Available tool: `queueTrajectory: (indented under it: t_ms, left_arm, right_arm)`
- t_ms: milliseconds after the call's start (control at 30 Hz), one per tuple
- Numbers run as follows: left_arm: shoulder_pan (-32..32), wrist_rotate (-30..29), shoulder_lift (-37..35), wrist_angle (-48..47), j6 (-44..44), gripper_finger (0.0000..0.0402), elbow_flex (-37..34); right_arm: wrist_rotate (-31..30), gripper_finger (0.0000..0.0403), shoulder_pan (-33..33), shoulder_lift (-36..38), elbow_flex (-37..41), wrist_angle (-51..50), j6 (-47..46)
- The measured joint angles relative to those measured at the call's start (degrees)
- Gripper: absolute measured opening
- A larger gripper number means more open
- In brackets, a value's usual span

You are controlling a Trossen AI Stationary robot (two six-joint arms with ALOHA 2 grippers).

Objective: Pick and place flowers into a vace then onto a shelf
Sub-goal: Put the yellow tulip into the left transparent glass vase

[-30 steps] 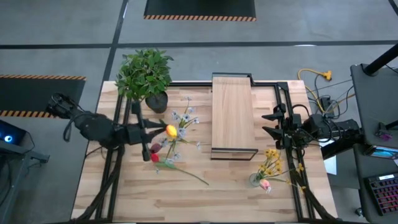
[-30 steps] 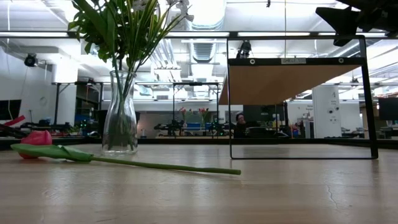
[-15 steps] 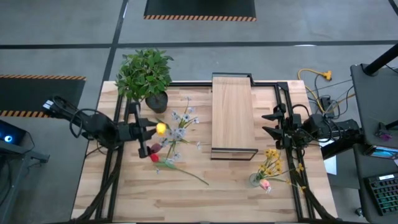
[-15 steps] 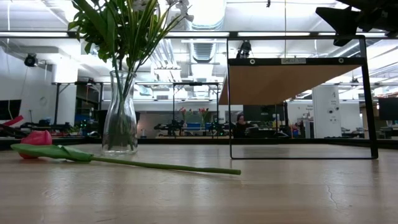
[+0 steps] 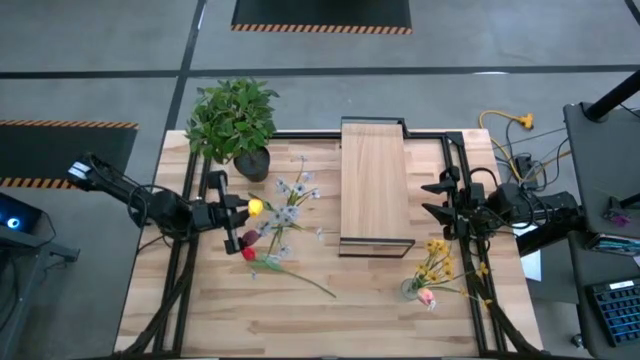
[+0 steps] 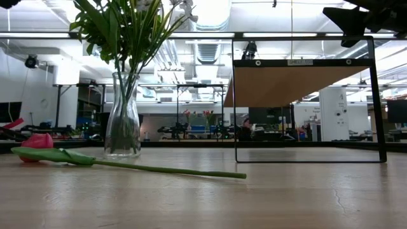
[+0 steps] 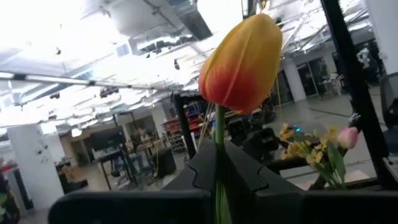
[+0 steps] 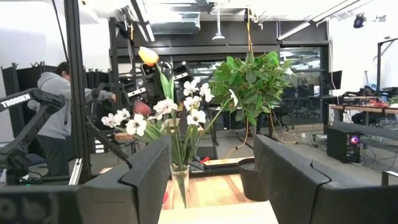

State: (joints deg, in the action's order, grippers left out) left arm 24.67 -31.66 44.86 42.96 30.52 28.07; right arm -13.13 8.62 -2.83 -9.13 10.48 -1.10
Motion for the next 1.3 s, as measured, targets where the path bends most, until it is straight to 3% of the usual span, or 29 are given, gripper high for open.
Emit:
queueTrajectory:
  t_ms: [567, 700, 900, 1033, 1167, 1300]
  left_arm:
    - [-0.01, -3.29, 1.71, -0.77, -5.59, 0.0014, -5.4]
    - [0.0, -6.17, 1.49, -1.11, -7.18, 0.0057, -5.4]
    - [0.0, -12.4, 0.97, -1.16, -7.31, 0.0159, -5.42]
    - [0.15, -13.46, -1.08, -1.18, -7.29, 0.0218, -5.42]
    - [0.53, -13.44, -3.59, -1.84, -9.16, 0.0252, -5.42]
    - [0.53, -13.42, -5.76, -9.05, -15.61, 0.0265, -5.42]
  right_arm:
    - [0.02, 0.0219, -0.02, 0.0, 0.0, -0.42, -0.29]
    - [0.0, 0.0219, -0.01, 0.0, 0.0, -0.42, -0.42]
    - [0.01, 0.0219, -0.01, 0.0, 0.0, -0.42, -0.44]
    - [0.01, 0.0219, -0.02, 0.0, 0.0, -0.44, -0.44]
    - [0.01, 0.0219, -0.02, 0.0, 0.0, -0.64, -0.44]
    - [0.0, 0.0219, -0.02, 0.0, 0.0, -0.74, -0.44]
